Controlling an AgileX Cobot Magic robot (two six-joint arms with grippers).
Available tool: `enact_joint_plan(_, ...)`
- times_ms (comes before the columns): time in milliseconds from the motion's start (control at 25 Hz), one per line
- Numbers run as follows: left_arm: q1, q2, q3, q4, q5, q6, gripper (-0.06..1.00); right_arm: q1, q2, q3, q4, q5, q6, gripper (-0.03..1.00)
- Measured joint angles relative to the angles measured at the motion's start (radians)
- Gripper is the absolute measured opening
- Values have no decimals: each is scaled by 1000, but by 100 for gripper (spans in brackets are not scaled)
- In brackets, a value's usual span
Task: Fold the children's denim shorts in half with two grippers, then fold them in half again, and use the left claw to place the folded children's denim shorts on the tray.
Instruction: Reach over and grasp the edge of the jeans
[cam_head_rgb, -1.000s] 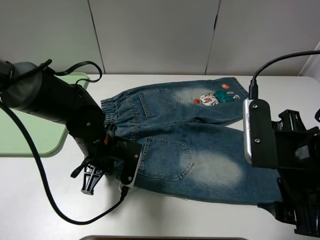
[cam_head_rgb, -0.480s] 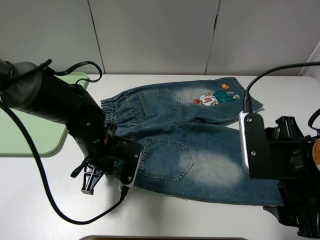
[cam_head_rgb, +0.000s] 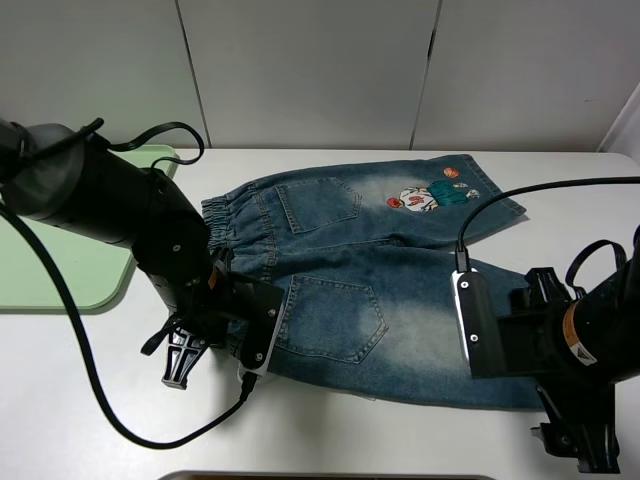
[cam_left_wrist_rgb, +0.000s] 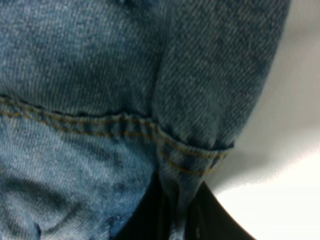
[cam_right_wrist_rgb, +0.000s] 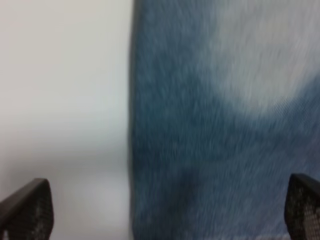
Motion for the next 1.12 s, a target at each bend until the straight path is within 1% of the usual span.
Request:
enact_joint_plan(80, 0, 0, 0, 0, 0, 0, 3, -64, 20, 0, -14, -20, -16, 70)
enact_joint_plan(120, 0, 0, 0, 0, 0, 0, 3, -64, 20, 0, -14, -20, -16, 70)
enact_joint_plan(160, 0, 0, 0, 0, 0, 0, 3, -125, 24, 0, -10, -40, -48, 70)
enact_joint_plan(360, -1, 0, 0, 18, 0, 0, 3, -237, 25, 13, 49, -73, -186, 70)
enact_joint_plan(440, -1, 0, 0, 22, 0, 0, 3, -265, 36, 27, 54, -85, -219, 70)
enact_joint_plan(560, -1, 0, 0, 24, 0, 0, 3, -274, 66, 47, 49, -96, -256, 70)
enact_joint_plan(680, -1, 0, 0, 25, 0, 0, 3, -274, 99, 54, 33, -138, -270, 70)
enact_joint_plan(1120, -1, 0, 0, 26, -1, 0, 2, -274, 237, 53, 15, -257, -273, 70)
